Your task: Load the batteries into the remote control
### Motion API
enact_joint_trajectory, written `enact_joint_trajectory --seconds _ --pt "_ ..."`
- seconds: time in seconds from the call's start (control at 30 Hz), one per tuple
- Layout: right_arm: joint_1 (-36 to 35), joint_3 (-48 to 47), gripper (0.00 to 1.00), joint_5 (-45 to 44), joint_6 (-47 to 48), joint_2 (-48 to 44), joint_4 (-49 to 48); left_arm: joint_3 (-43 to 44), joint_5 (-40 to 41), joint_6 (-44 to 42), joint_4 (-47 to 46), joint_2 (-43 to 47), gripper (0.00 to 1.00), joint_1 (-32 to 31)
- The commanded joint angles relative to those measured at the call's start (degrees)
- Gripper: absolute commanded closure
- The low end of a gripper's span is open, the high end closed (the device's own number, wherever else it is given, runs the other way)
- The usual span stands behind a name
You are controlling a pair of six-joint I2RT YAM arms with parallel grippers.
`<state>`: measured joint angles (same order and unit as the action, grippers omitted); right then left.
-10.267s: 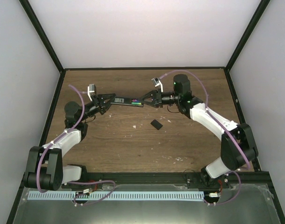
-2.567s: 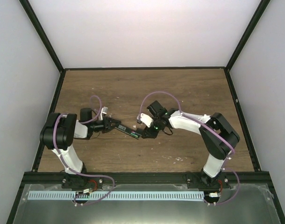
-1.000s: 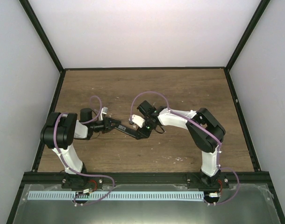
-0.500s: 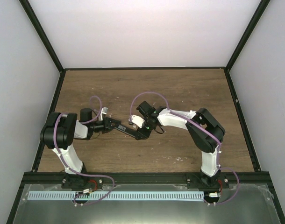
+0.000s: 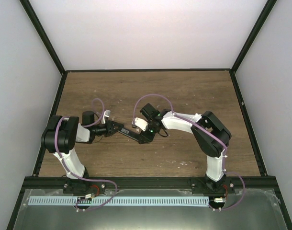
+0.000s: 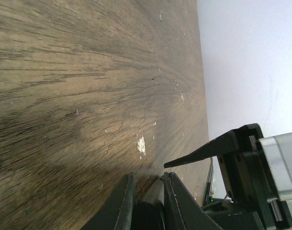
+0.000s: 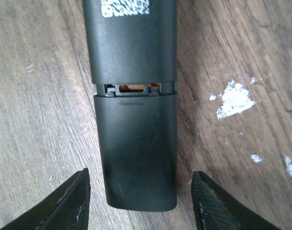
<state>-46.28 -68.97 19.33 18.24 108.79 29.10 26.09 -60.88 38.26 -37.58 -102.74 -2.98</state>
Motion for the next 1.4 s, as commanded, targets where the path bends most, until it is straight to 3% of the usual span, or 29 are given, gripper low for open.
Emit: enact_joint_trajectory --seconds 0.0,0.2,0.53,0.97,1.37 --pt "-0.47 0.01 0.47 -0.01 0.11 -4.44 -2.73 -0.39 4.28 -4.16 1.24 0.5 1.0 0.11" --pt "-0.43 0.6 0.46 0.55 0.66 -6.37 -4.36 -0.38 4.37 -4.25 1.2 0.46 1.0 0.09" --pt "0.79 0.27 0.66 3.73 0.65 -2.64 -6.17 -0.67 4.28 -4.42 1.24 0.63 1.0 0.08" --pt "2.25 0.06 0.67 4.04 1.05 -0.08 -6.55 -0.44 3.72 -4.82 1.56 0.75 1.0 0.09" --pt "3.38 -0.2 0.75 6.22 1.84 2.37 -7.39 0.5 2.68 -6.86 4.32 0.87 1.0 0.09"
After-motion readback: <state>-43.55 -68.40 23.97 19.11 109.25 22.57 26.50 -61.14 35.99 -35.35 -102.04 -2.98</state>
